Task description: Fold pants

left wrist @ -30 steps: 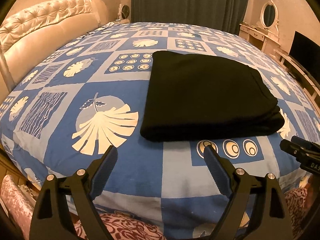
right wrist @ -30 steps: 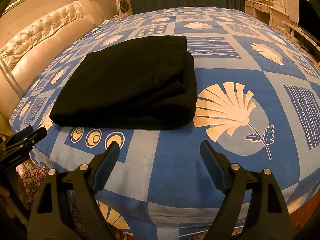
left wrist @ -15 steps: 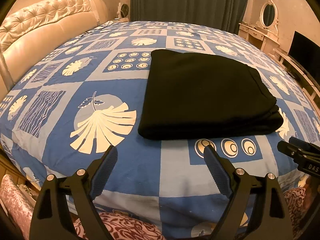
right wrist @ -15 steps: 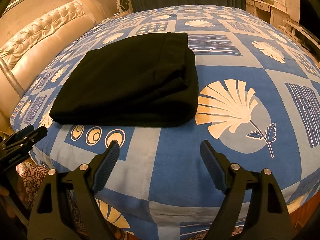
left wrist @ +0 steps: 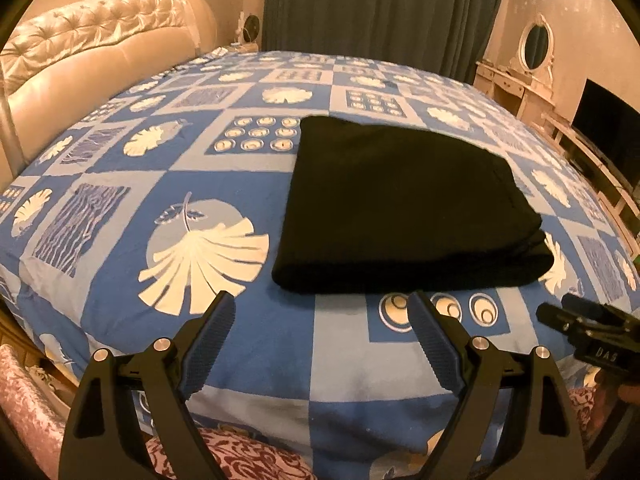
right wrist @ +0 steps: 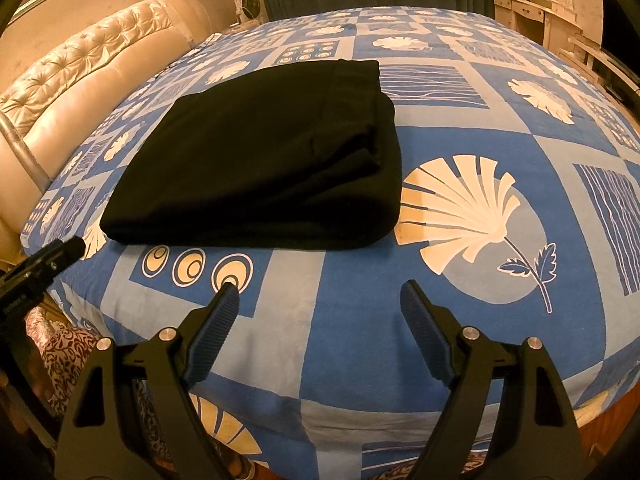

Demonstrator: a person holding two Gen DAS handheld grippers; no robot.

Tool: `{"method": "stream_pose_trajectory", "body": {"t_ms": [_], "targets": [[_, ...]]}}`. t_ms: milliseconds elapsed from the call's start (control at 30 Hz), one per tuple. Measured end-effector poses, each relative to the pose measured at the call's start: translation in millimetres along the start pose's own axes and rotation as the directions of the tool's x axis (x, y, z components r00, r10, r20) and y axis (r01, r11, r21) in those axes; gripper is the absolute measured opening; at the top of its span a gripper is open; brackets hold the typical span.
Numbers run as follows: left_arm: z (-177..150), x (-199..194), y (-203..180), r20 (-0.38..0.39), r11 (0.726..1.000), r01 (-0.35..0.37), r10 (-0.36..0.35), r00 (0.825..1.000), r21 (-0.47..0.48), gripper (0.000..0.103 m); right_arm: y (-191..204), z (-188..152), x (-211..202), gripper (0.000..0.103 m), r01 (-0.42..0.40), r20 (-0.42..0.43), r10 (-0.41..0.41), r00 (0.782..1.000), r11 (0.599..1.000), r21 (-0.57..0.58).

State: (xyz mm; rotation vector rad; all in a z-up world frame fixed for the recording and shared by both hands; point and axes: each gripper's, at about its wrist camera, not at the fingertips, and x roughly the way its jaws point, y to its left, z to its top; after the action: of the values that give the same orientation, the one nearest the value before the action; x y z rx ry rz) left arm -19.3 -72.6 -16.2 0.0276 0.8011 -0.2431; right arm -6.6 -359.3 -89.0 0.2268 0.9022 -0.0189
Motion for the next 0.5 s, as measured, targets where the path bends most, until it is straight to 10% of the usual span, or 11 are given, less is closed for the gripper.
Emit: {"method": "stream_pose_trajectory", "body": {"t_ms": [500], "targets": [[3.1, -4.2, -2.8, 0.008, 1.000, 0.017, -0.017, 1.000, 0.017, 0.087, -1.3, 1.4, 1.2, 0.083, -0.008, -0.012, 0.008, 1.000, 1.000, -0.003]]}}
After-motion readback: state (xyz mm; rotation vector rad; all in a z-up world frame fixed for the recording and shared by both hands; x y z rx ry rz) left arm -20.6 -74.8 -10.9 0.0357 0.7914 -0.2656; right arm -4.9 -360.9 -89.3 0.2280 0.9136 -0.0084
